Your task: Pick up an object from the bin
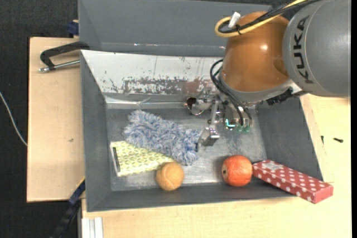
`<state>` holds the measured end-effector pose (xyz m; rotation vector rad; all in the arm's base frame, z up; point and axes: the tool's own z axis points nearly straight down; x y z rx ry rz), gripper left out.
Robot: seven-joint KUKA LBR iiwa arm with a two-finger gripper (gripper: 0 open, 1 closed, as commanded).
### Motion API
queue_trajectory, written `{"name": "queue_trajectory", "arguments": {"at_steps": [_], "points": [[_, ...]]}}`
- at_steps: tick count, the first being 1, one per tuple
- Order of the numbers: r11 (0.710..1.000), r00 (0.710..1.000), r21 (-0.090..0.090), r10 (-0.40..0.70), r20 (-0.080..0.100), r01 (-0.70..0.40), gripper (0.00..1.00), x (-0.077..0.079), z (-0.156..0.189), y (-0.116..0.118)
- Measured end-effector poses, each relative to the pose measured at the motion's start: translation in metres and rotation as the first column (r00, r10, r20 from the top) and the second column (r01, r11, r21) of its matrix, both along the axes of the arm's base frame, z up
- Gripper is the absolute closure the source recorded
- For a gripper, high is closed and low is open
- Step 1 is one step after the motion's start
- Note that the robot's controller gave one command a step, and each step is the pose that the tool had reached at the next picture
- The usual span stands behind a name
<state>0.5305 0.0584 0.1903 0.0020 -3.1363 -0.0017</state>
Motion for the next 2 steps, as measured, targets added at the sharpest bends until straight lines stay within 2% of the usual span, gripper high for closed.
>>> {"name": "queue_trajectory", "arguments": {"at_steps": [1, 2], "points": [[1.0, 1.0, 0.001, -0.001, 0.007, 0.001, 0.0, 0.002, 0.004, 0.0], [0.997, 0.997, -0.001, -0.081, -0.001, 0.081, 1.0, 0.01, -0.109, 0.02]]}}
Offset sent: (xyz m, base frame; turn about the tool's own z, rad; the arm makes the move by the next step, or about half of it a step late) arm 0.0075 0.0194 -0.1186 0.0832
